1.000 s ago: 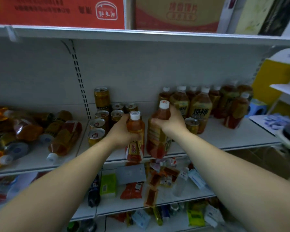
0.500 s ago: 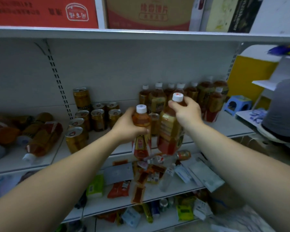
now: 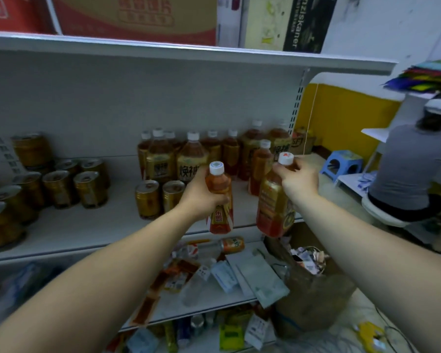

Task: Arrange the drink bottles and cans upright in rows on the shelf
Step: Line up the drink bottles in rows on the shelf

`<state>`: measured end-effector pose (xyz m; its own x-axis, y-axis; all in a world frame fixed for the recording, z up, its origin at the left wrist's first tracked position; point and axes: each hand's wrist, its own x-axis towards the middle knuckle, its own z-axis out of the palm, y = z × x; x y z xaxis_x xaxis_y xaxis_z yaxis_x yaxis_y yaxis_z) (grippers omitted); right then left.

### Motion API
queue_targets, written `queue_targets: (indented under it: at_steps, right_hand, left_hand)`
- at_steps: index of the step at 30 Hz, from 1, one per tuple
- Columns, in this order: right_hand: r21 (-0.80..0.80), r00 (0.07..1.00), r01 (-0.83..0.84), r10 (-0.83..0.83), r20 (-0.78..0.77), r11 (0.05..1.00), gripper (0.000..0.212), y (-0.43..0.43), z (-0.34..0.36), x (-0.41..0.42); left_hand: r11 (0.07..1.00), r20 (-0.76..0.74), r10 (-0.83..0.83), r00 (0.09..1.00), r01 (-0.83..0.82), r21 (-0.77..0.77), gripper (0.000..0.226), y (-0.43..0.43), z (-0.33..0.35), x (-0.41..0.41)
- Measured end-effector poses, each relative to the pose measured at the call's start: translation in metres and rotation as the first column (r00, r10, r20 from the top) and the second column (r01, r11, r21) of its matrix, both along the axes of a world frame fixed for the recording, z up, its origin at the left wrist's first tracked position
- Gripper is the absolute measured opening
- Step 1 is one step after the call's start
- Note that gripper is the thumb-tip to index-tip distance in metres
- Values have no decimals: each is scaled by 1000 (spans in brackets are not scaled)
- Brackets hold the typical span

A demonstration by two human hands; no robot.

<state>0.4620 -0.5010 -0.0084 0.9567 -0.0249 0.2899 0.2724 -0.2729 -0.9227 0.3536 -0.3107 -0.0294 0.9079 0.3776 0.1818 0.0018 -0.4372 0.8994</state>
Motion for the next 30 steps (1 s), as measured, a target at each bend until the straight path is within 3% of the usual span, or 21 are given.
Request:
queue_targets:
  at_steps: [3, 9, 11, 13, 15, 18, 21, 25, 30]
  right_hand:
    - [26, 999, 37, -37, -11, 999, 15, -10, -4, 29]
    - [-12, 997, 31, -30, 72, 999, 16, -11, -12, 74]
    - [-86, 997, -60, 64, 39, 994, 40, -19, -26, 84]
    - [-217, 992, -127, 124, -25, 968, 86, -32, -44, 86]
    - [-270, 993, -114, 117, -2, 956, 104, -36, -55, 94]
    - [-266, 991, -69, 96, 91, 962, 104, -26, -60, 106]
    - [-249, 984, 8, 37, 177, 968, 104, -12, -63, 123]
    - [-246, 981, 1, 47, 189, 969, 103, -8, -63, 152]
    - [-270, 941, -186, 250, 226, 945, 105, -31, -77, 168]
  left_hand:
    - [999, -13, -3, 1000, 3, 34, 57, -9, -6, 24]
    - [999, 29, 16, 999, -17, 44, 60, -8, -21, 75]
    - [998, 61, 28, 998, -32, 53, 58, -4, -27, 92]
    - [995, 79, 51, 996, -57, 76, 59, -2, -32, 105]
    - [994, 107, 59, 993, -67, 81, 62, -2, -34, 121]
    - [996, 125, -21, 992, 10, 84, 65, -2, -34, 131]
    - [987, 54, -133, 990, 127, 103, 89, 8, -41, 130]
    - [997, 22, 21, 1000, -22, 78, 100, 14, -50, 134]
    - [978, 19, 130, 991, -131, 160, 103, 1, -58, 159]
